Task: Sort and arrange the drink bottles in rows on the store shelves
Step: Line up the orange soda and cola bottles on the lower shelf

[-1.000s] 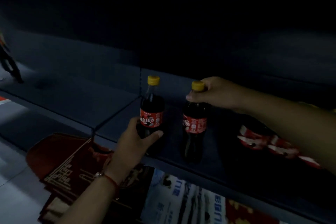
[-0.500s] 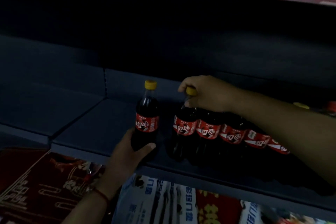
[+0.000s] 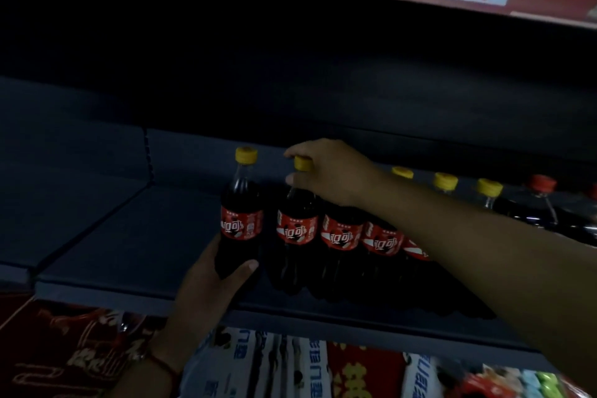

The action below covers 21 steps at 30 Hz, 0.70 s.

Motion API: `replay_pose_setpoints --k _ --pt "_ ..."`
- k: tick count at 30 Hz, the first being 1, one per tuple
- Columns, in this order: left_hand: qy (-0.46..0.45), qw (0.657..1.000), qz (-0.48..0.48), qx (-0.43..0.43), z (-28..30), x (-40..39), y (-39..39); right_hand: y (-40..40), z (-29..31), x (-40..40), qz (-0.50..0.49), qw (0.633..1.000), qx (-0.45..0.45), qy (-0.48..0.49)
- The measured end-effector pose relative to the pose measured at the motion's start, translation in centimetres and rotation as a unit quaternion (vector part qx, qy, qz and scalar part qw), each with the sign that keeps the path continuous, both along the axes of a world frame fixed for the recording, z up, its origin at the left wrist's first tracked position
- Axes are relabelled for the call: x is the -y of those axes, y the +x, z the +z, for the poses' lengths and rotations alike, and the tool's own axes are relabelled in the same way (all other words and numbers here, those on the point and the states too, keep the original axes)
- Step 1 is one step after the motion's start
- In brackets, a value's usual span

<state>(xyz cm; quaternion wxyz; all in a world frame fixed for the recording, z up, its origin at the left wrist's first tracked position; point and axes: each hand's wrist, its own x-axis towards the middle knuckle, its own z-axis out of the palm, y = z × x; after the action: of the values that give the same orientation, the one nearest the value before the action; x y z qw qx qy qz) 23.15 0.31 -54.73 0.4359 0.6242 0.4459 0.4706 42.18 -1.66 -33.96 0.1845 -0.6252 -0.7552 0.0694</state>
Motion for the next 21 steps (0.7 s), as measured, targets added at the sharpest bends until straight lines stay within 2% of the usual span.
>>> replay_pose_setpoints --k 5,21 --pt "-0.006 0.999 -0.047 -0.004 -0.3 -0.4 -0.4 0.2 0.9 -0.3 -0.004 1.0 0.019 -0.023" --pt "0.025 0.997 -0.066 -0.021 -1.2 -0.7 0.3 -0.5 2.0 -0.4 0.015 0.993 0.115 -0.039"
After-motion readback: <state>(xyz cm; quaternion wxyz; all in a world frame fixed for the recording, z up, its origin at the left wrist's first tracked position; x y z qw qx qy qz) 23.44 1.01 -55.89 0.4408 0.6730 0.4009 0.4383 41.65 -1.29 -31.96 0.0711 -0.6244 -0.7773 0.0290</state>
